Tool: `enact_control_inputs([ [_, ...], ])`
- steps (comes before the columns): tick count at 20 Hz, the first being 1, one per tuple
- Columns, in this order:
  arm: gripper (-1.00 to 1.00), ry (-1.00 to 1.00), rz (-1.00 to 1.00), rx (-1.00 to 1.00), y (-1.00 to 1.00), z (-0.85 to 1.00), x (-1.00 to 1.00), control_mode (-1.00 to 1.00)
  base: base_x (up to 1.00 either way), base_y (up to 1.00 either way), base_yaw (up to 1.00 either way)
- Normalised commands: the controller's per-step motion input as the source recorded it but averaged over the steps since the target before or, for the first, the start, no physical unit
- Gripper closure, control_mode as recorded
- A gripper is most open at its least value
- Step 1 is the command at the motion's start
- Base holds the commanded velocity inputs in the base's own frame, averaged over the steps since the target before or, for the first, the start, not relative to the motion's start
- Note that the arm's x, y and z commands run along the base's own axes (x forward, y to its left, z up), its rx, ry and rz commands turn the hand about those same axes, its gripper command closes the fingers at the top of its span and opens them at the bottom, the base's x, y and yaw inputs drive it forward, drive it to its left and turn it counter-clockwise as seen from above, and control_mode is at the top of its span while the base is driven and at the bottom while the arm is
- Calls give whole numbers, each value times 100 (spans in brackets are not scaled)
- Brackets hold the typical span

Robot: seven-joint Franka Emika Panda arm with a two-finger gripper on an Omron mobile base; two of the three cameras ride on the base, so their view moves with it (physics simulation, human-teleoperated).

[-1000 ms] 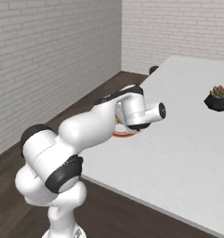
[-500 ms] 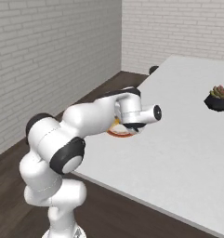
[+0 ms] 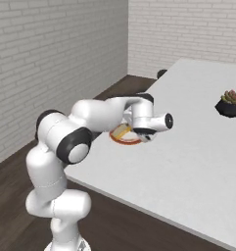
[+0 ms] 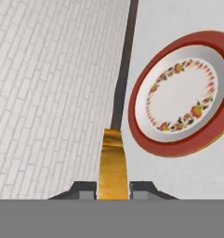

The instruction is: Start the toaster. Once the lever pops up, take the bread to the plate on the dining counter.

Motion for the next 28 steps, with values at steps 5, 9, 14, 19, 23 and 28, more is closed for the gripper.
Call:
enact_control_inputs([
  [5,100,0,-1,-1,-9,-21,33,-100,0,0,0],
  [9,100,0,0,-7,0,-28,29,-100,0,0,0],
  [14,100,-2,-2,-4,0,-19,28,-100,0,0,0],
  [19,100,-5,-3,-2,0,-12,22,-100,0,0,0],
  [23,100,-5,-4,-3,0,-13,21,-100,0,0,0],
  [28,100,-7,-5,-5,0,-14,24,-100,0,0,0],
])
